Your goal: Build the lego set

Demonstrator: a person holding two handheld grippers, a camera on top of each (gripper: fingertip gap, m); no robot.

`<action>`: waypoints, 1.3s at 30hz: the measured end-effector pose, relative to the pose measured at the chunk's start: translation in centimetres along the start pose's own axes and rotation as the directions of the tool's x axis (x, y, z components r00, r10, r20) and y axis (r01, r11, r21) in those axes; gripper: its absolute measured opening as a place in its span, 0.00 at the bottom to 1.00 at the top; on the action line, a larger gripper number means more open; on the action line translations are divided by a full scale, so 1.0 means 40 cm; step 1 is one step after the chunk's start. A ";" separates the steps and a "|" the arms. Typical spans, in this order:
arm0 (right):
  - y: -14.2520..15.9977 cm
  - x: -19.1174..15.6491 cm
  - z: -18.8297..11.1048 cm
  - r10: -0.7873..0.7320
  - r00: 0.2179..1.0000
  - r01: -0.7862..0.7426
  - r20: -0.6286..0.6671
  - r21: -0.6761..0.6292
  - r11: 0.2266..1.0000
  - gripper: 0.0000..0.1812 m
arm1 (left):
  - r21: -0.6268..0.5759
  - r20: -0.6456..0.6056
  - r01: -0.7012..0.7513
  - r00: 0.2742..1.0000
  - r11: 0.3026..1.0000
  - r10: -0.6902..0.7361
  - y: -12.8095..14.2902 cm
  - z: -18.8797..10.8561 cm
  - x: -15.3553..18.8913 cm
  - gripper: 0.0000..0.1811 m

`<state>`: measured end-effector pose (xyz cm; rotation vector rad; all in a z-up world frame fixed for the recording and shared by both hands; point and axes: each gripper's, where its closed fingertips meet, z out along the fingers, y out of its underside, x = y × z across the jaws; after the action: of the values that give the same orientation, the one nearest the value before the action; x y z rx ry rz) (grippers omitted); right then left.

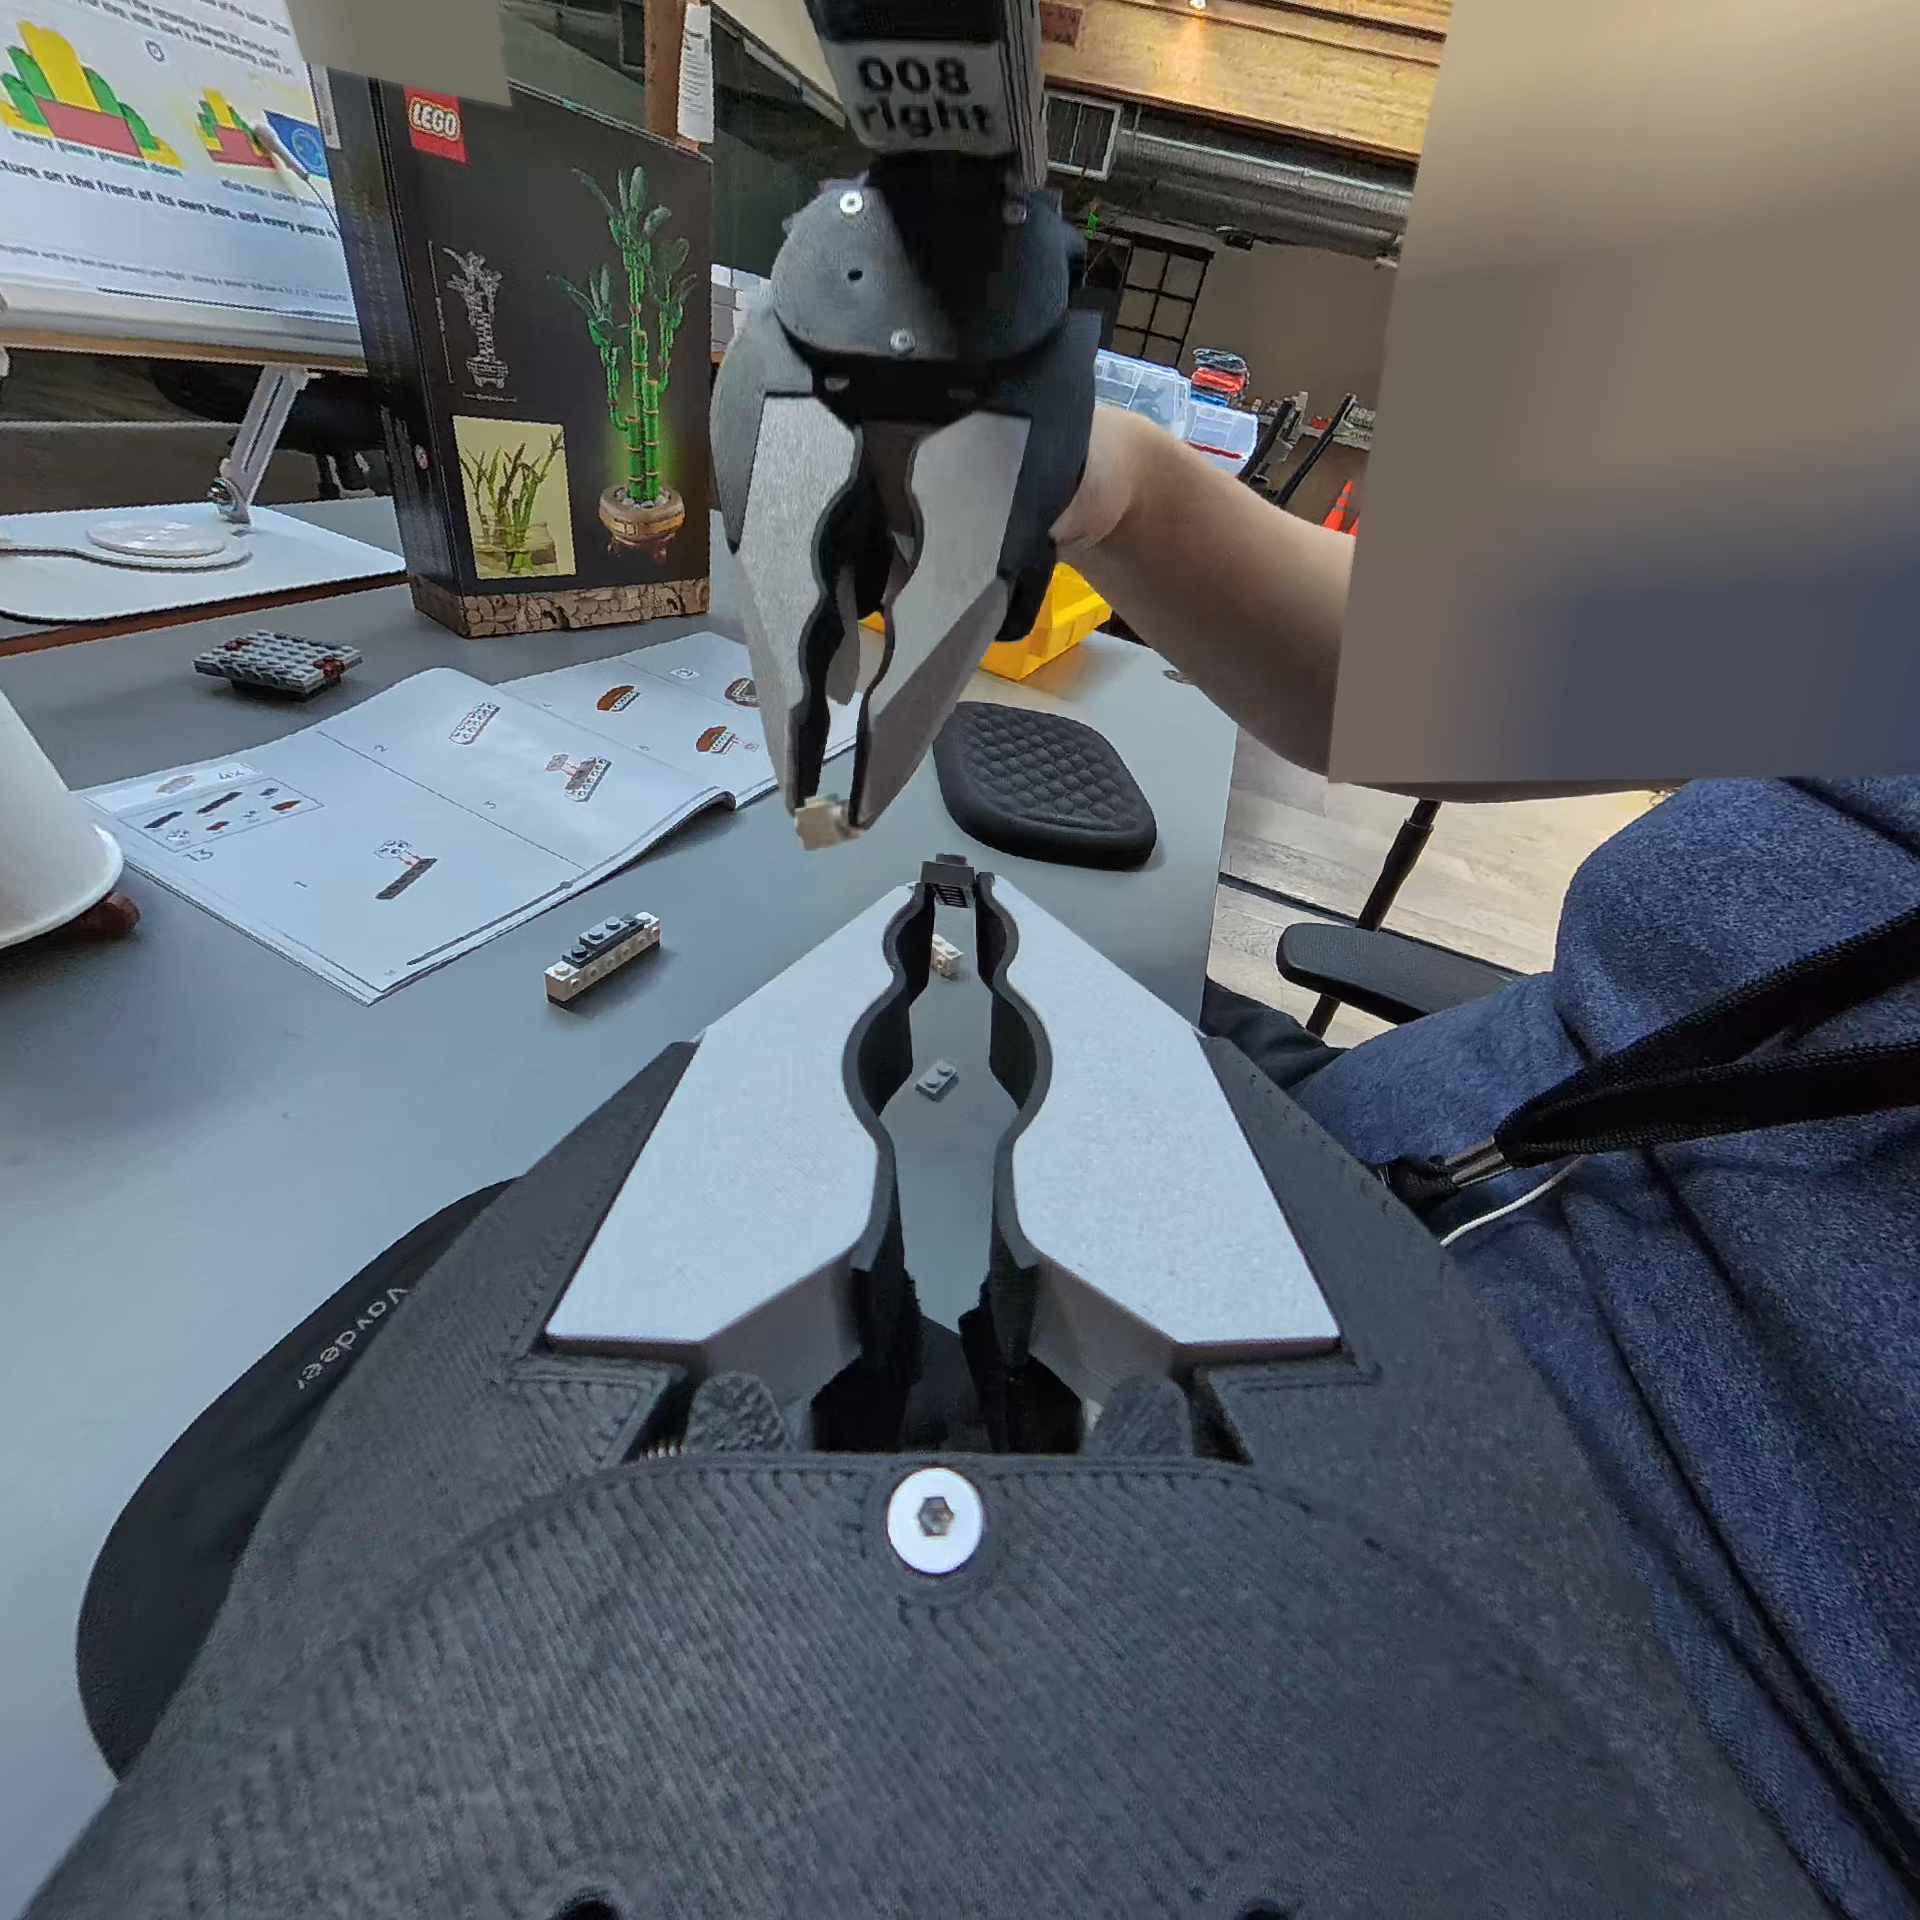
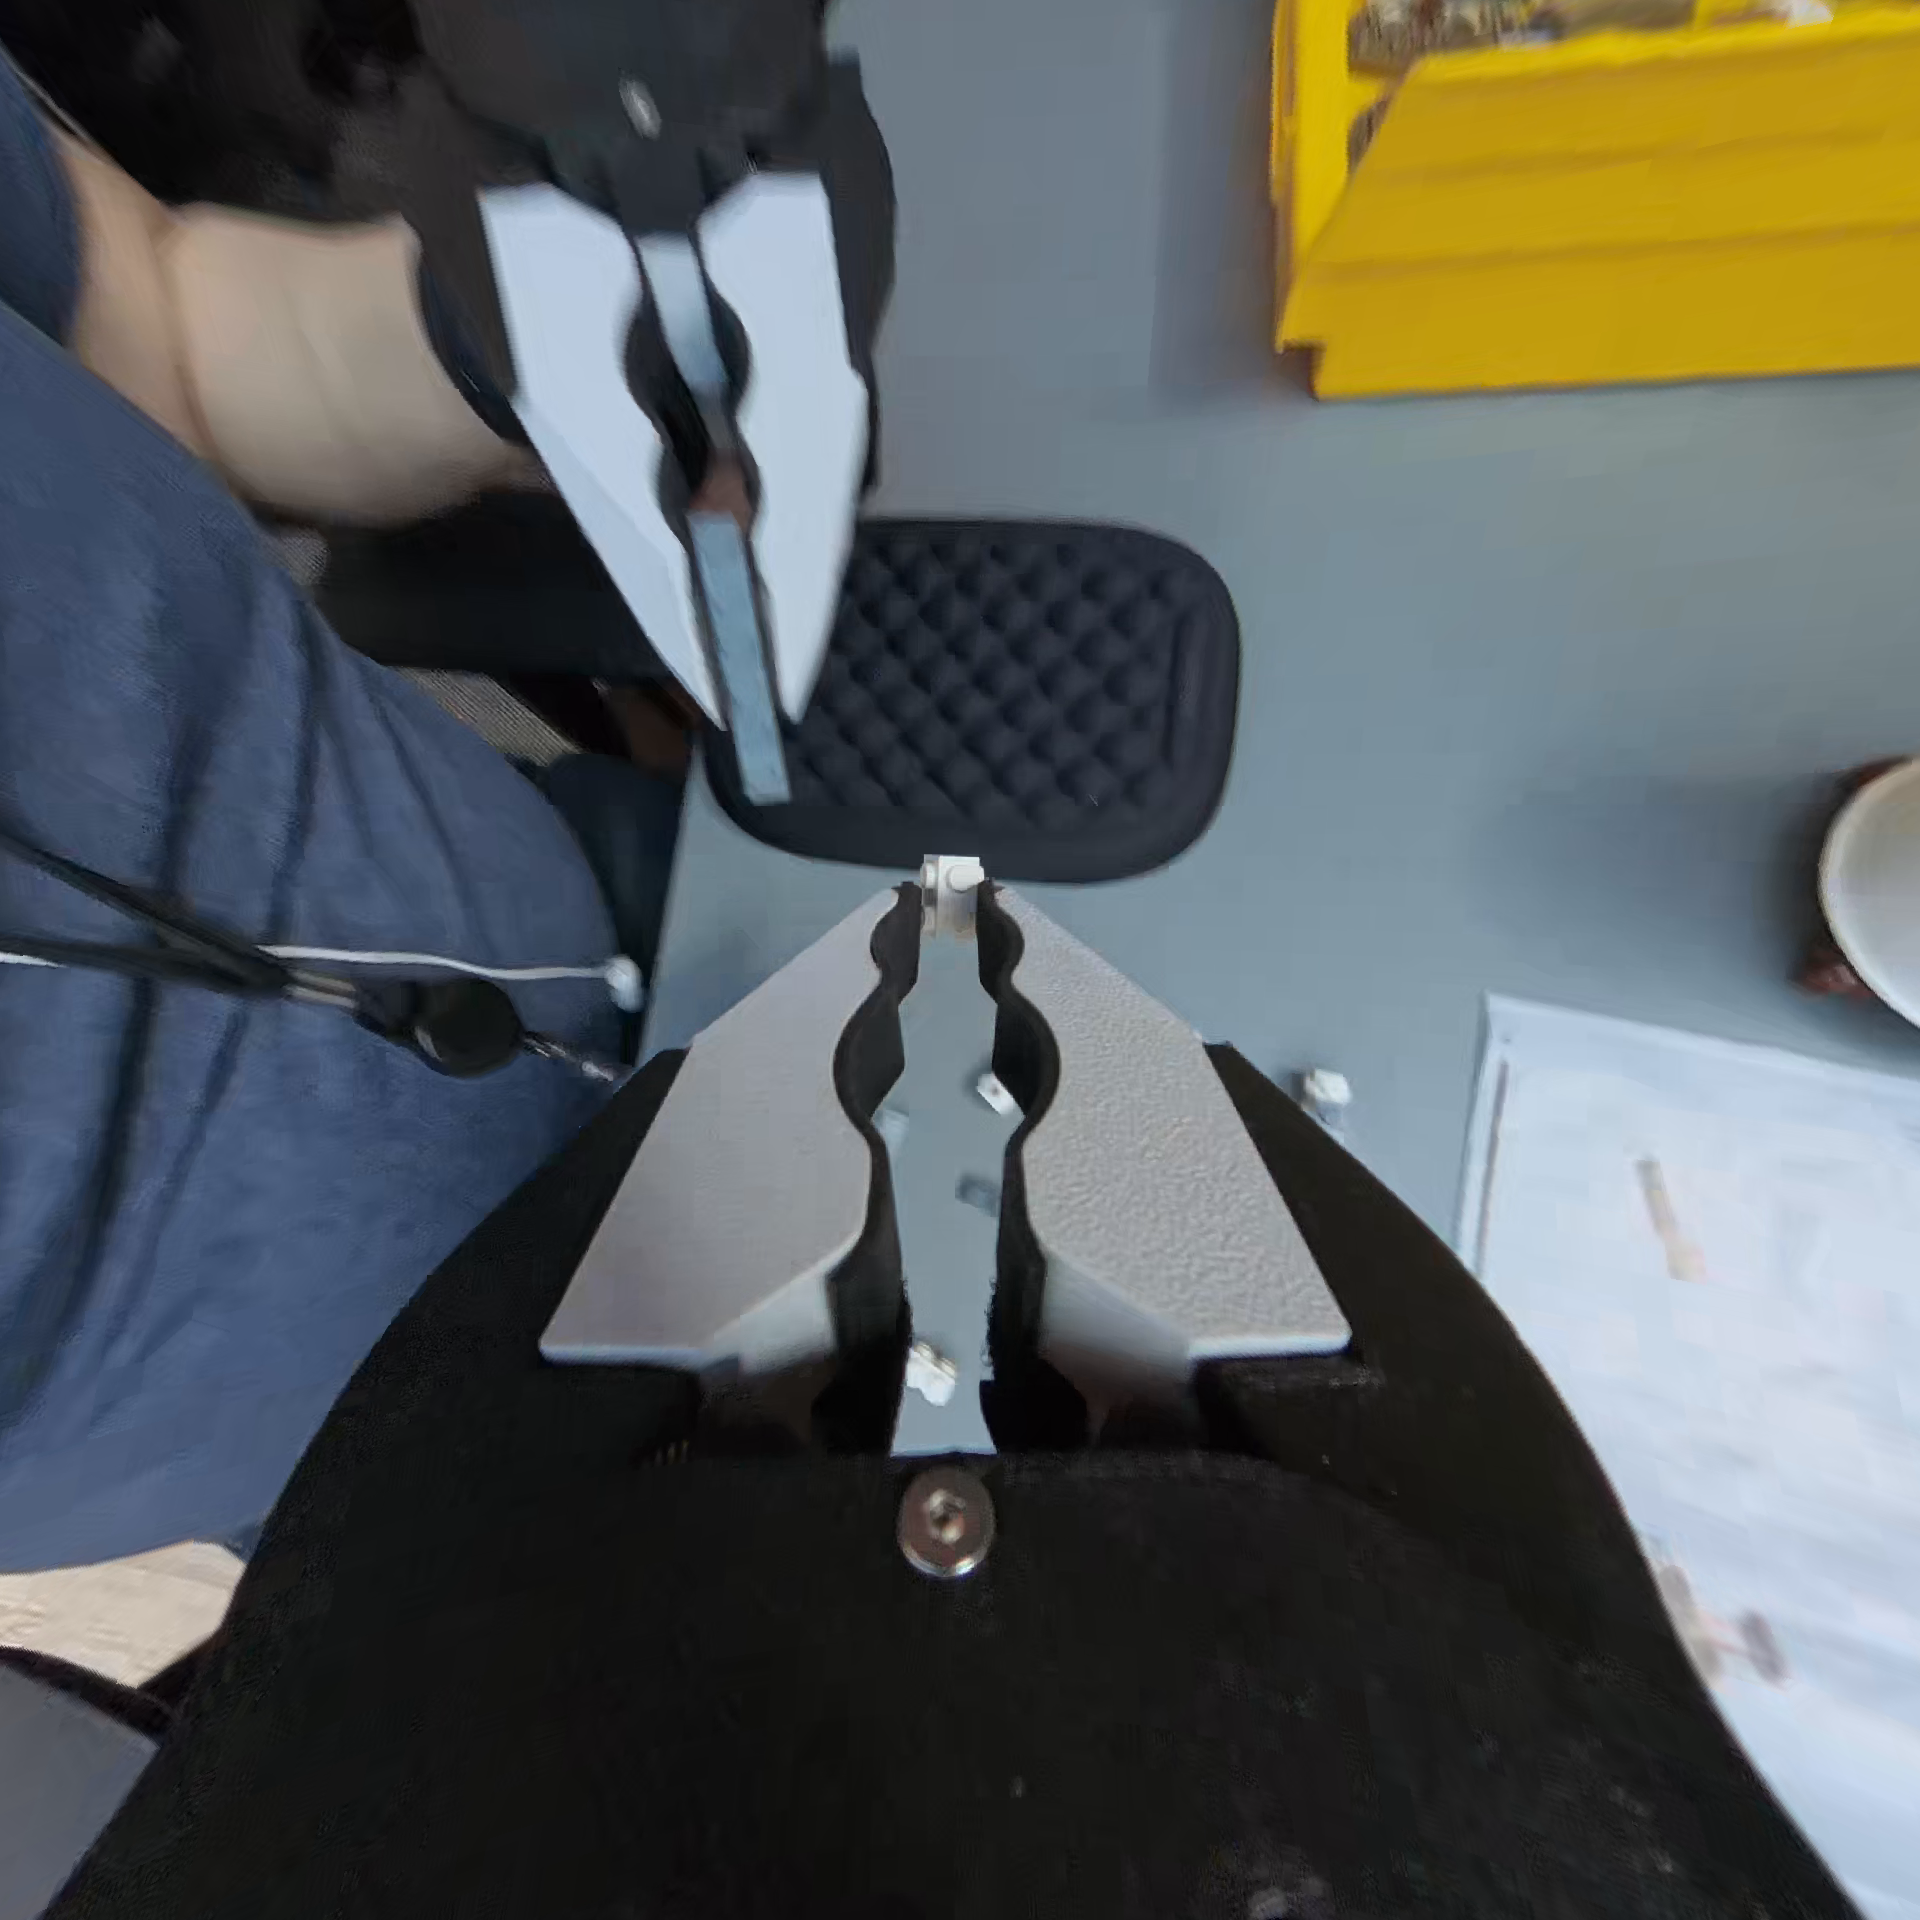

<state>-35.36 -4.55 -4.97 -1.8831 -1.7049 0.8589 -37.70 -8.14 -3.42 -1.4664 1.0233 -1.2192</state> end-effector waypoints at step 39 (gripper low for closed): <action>-0.105 -0.078 -0.008 0.009 0.996 -0.007 -0.083 0.021 1.000 0.05 | 0.057 -0.006 0.238 0.971 0.970 -0.238 -0.042 0.024 0.001 0.03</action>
<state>-38.21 -7.07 -1.39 -1.8867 -1.6335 0.7870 -36.69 -7.67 -1.85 -1.5779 0.8207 -1.4056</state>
